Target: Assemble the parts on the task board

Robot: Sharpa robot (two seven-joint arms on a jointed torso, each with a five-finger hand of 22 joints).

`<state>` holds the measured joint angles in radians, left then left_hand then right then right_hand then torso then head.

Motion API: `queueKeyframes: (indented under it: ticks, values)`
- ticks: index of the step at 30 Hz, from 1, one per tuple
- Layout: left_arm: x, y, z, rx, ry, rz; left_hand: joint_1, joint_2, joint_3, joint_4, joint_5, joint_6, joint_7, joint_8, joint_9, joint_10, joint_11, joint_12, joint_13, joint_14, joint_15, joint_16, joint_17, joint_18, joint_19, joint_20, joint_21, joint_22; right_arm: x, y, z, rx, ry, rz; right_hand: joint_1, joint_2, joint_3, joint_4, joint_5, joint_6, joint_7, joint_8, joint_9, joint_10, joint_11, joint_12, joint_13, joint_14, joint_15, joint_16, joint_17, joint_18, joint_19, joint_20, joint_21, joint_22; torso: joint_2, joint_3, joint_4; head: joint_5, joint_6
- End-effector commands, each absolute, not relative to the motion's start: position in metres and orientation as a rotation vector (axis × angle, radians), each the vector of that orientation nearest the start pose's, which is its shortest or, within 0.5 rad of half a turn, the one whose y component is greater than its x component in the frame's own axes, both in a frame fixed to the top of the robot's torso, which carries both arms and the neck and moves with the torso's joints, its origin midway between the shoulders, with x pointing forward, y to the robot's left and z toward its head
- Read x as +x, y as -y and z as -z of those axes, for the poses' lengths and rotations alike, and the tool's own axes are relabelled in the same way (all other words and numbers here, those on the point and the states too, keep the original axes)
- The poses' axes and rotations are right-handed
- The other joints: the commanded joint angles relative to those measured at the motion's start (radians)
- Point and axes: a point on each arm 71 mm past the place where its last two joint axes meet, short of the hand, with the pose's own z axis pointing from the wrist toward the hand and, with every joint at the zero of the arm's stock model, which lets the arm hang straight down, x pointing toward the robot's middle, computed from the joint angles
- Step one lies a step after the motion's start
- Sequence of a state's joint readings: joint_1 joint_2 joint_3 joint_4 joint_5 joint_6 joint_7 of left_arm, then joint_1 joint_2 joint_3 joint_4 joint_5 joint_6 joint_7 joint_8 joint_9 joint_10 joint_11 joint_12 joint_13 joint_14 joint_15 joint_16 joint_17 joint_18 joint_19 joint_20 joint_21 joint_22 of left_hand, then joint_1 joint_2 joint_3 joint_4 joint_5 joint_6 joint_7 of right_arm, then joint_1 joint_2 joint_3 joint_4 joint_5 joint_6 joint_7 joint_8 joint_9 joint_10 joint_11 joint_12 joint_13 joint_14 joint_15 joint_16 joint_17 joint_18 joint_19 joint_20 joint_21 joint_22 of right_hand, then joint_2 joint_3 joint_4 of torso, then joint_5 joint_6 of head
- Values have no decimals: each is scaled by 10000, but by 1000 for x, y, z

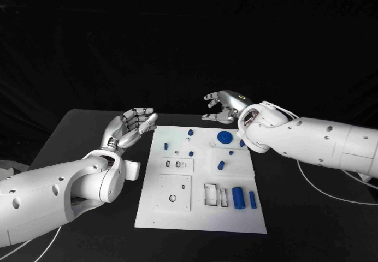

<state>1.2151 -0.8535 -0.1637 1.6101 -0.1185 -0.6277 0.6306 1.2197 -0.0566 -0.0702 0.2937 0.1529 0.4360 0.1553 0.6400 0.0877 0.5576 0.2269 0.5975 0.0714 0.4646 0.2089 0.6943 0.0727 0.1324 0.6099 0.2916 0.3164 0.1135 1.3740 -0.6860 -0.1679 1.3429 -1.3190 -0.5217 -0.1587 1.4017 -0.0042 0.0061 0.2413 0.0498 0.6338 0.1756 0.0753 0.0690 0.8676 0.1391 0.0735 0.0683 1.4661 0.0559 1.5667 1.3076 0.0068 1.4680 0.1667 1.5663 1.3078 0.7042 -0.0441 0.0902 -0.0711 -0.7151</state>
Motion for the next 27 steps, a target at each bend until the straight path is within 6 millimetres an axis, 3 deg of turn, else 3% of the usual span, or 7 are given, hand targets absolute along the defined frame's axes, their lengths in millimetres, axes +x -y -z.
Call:
queueKeyframes:
  ticks: [1, 6, 11, 17, 22, 26, 27]
  values:
    - [462, -202, 189, -8488, -12403, 13938, -13, 87, 72, 7, -11, 51, 1149, -39, 2, 28, -3, -32, -14, -1, 9, -49, -9, 174, -71, -22, -10, -10, 529, 201, 136, 1113, -15523, -6256, -29, 143, -25, 43, -19, 594, 15, 120, 77, 424, -99, 168, 69, 1047, -139, 41, 2632, -68, 1028, -122, 45, 2630, -91, -4, -67, -165, 2]
    - [464, -202, 192, -8473, -12458, 13923, -7, 101, 74, 6, -6, 49, 1150, -45, 1, 27, -2, -34, -15, -2, 9, -51, -10, 174, -74, -22, -10, -11, 514, 236, 134, 1682, -16062, -6085, -102, 285, -100, 16, -13, 1174, -233, 160, 140, 2156, -343, 1046, 491, 1047, -172, 41, 2632, -68, 1028, -159, 45, 2630, -115, 20, -139, -374, 30]
    - [465, -201, 194, -8466, -12504, 13922, 4, 128, 80, 5, 2, 45, 1151, -55, -1, 24, -1, -39, -16, -5, 10, -56, -11, 172, -79, -21, -11, -14, 507, 254, 144, 1985, -16505, -5898, -224, 325, -218, -25, 39, 1244, -416, 46, 125, 2625, -624, 2186, 1308, 909, -433, -75, 2219, -68, 1028, -394, 45, 2630, -135, 25, -163, -452, 11]
    - [465, -201, 195, -8451, -12523, 13937, 10, 142, 83, 3, 5, 42, 1152, -60, -2, 22, 0, -41, -16, -7, 10, -58, -12, 171, -83, -20, -12, -15, 506, 264, 162, 2001, -17090, -5450, -987, 458, -374, -424, 143, 822, -624, -92, 88, -1034, -918, 8404, 7253, 704, -542, -220, 1781, 26, 718, -600, -174, 2376, -112, 24, -133, -482, 46]
    - [465, -201, 195, -8454, -12533, 13944, 10, 142, 83, 3, 5, 42, 1152, -60, -2, 22, 0, -41, -16, -7, 10, -58, -12, 171, -83, -20, -12, -15, 510, 263, 177, 1593, -17331, -4994, -1334, 354, -361, -757, 270, 1130, -831, -66, 289, 3703, -1085, 13888, 13448, 718, -791, -192, 1868, 66, 590, -758, -285, 2290, -101, 8, -123, -444, 25]
    - [464, -202, 195, -8463, -12538, 13940, 10, 142, 83, 3, 5, 42, 1152, -60, -2, 22, 0, -41, -16, -7, 10, -58, -12, 171, -83, -20, -12, -15, 514, 261, 187, 1200, -17328, -4716, -1437, 324, -294, -927, 405, 1237, -903, -49, 442, 6997, -1176, 14966, 15013, 1047, -865, 41, 2632, -10, 842, -830, -99, 2490, -90, 8, -123, -406, 32]
    - [464, -202, 195, -8468, -12541, 13935, 10, 142, 83, 3, 5, 42, 1152, -60, -2, 22, 0, -41, -16, -7, 10, -58, -12, 171, -83, -20, -12, -15, 515, 260, 188, 1096, -17294, -4669, -1465, 294, -283, -968, 492, 1282, -921, -40, 483, 7032, -1196, 14973, 15025, 1047, -878, 41, 2632, -26, 892, -843, -60, 2529, -85, 7, -121, -395, 21]
